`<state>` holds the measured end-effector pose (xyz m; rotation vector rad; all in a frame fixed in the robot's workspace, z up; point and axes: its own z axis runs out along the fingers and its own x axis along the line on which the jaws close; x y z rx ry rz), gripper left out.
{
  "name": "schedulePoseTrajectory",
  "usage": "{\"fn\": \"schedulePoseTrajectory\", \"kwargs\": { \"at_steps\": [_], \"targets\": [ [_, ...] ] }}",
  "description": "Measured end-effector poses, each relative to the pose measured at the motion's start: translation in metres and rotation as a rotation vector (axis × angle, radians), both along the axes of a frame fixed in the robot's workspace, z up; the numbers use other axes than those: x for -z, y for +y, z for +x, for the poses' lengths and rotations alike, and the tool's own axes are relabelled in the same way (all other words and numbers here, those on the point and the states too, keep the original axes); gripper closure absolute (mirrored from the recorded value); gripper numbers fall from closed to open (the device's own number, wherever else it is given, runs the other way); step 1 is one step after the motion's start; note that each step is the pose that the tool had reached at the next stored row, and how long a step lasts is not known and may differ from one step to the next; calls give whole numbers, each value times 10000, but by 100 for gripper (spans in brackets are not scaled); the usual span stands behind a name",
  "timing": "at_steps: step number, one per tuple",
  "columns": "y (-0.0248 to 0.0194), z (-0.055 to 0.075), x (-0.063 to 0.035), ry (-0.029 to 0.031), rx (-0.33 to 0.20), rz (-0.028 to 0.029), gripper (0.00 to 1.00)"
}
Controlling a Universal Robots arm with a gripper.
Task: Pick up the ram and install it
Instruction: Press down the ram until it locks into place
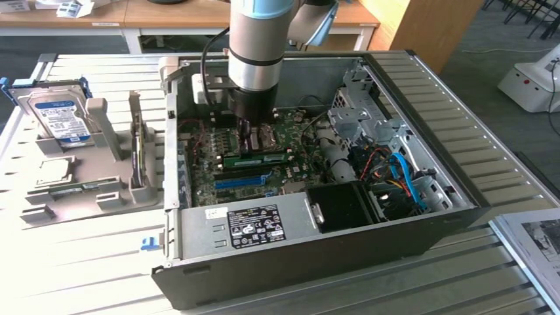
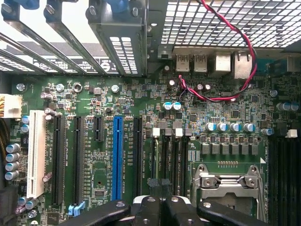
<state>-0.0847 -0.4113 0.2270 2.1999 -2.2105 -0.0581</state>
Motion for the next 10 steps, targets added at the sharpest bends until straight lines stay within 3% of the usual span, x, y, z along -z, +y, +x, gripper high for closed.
{"fn": "schedulePoseTrajectory", "kwargs": {
  "at_steps": [10],
  "targets": [
    [0, -17, 8, -18, -1, 7, 90]
  ]
}}
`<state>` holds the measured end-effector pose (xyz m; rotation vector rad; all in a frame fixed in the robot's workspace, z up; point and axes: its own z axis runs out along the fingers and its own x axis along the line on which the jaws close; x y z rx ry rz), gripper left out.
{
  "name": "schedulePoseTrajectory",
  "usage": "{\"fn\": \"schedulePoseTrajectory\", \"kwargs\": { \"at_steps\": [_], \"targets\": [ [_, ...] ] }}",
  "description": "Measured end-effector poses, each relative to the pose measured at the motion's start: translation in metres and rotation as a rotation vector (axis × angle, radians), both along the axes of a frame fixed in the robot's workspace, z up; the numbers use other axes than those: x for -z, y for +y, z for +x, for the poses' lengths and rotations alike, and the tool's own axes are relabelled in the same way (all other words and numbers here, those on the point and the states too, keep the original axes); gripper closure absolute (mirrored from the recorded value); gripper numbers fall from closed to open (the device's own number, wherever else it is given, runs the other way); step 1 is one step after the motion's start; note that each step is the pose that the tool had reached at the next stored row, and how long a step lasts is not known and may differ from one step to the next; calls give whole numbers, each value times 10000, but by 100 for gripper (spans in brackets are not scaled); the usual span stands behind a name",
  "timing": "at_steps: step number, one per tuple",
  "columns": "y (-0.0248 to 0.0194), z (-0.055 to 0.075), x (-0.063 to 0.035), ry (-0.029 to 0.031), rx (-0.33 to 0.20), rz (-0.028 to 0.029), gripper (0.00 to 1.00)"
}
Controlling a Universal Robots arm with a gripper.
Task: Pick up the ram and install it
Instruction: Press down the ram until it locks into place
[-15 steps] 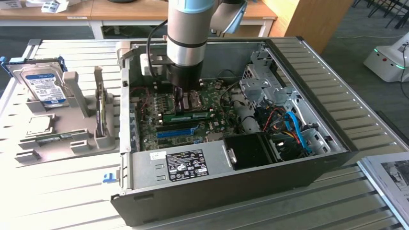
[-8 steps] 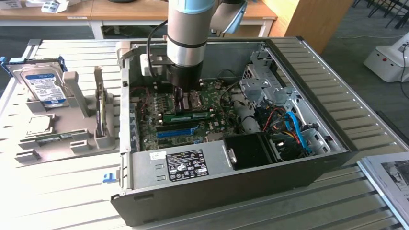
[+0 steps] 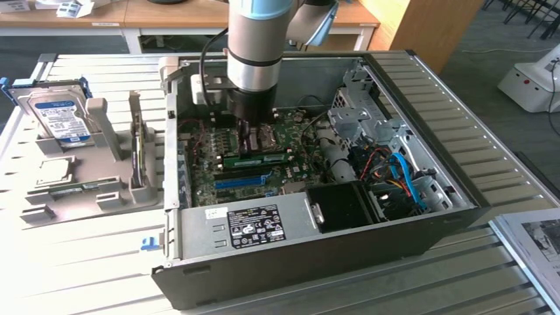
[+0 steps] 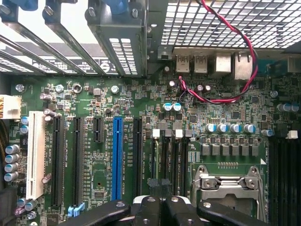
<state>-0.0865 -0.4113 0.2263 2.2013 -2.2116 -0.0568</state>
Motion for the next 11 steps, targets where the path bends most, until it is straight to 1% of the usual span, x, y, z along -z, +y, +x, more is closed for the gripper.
{"fn": "schedulePoseTrajectory", "kwargs": {
  "at_steps": [11],
  "targets": [
    [0, -2, 9, 0, 1, 0, 90]
  ]
}}
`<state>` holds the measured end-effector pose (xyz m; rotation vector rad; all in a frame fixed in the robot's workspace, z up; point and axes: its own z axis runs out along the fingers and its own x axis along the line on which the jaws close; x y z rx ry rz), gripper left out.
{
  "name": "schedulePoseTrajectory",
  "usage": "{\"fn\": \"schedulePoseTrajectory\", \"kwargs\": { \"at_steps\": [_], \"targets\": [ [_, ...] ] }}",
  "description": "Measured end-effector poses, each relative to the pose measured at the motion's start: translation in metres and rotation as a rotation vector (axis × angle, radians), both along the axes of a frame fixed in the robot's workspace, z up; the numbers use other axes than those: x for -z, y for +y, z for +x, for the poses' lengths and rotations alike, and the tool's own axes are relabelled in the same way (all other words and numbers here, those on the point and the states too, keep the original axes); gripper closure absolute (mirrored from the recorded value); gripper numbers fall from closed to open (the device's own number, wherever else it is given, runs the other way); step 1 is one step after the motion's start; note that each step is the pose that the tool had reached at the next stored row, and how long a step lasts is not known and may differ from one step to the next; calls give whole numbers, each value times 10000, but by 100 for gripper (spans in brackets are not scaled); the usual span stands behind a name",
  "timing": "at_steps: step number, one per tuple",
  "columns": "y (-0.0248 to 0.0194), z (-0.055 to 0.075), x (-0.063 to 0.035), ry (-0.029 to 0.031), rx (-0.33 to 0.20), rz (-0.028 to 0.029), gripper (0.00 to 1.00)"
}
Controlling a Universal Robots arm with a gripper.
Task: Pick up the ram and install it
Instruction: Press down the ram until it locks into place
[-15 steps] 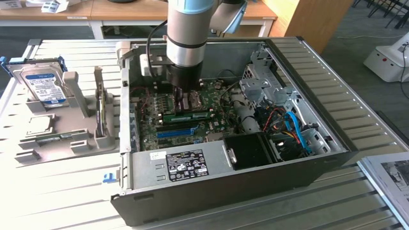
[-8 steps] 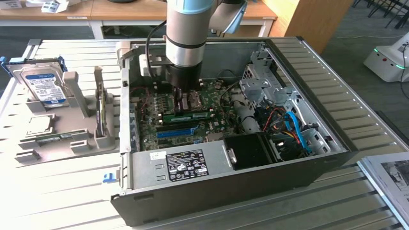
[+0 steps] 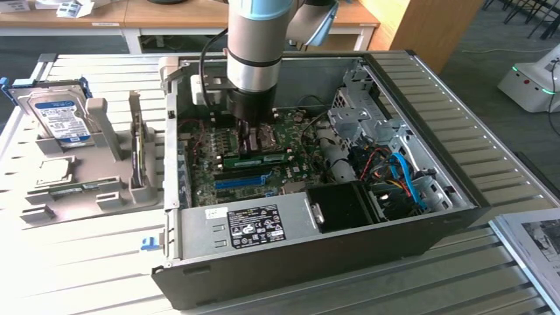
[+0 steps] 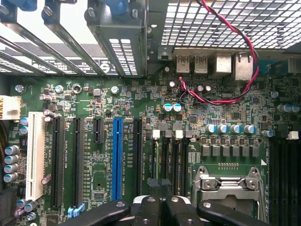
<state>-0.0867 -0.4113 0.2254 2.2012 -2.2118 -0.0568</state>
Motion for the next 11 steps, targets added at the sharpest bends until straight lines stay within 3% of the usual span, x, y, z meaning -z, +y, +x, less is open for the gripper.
{"fn": "schedulePoseTrajectory", "kwargs": {
  "at_steps": [11],
  "targets": [
    [0, -2, 5, -13, 0, 22, 90]
  ]
}}
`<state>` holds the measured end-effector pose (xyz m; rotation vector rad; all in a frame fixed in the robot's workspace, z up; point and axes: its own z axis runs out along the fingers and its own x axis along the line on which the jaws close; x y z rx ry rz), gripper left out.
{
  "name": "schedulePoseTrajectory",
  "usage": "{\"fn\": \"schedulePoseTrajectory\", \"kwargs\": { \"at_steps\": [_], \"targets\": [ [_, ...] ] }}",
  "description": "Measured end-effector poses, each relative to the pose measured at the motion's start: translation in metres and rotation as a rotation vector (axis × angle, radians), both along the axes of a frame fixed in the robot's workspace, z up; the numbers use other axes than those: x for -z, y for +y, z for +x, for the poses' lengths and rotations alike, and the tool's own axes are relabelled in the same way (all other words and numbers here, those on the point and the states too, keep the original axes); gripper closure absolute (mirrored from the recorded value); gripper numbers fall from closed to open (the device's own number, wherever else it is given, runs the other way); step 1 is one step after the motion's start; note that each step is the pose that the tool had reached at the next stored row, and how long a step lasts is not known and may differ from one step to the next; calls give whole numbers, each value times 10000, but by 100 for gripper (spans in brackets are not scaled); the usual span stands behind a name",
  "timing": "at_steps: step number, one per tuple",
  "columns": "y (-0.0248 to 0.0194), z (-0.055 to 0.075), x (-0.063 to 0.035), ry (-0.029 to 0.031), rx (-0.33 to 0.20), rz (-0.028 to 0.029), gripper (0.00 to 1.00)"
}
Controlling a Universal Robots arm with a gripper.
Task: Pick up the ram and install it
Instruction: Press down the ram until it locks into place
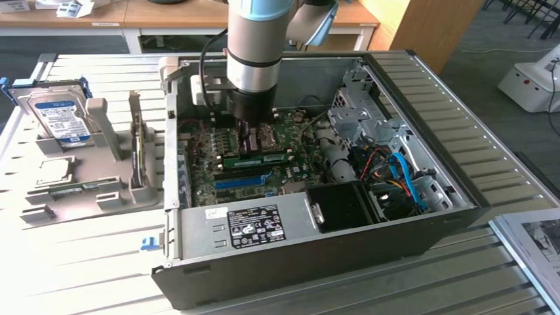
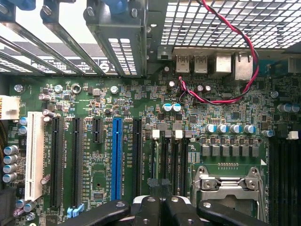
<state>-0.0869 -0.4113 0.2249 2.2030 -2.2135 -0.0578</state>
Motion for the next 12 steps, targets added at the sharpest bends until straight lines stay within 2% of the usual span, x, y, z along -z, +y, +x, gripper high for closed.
{"fn": "schedulePoseTrajectory", "kwargs": {
  "at_steps": [12],
  "targets": [
    [0, 0, 10, 1, 0, 0, 90]
  ]
}}
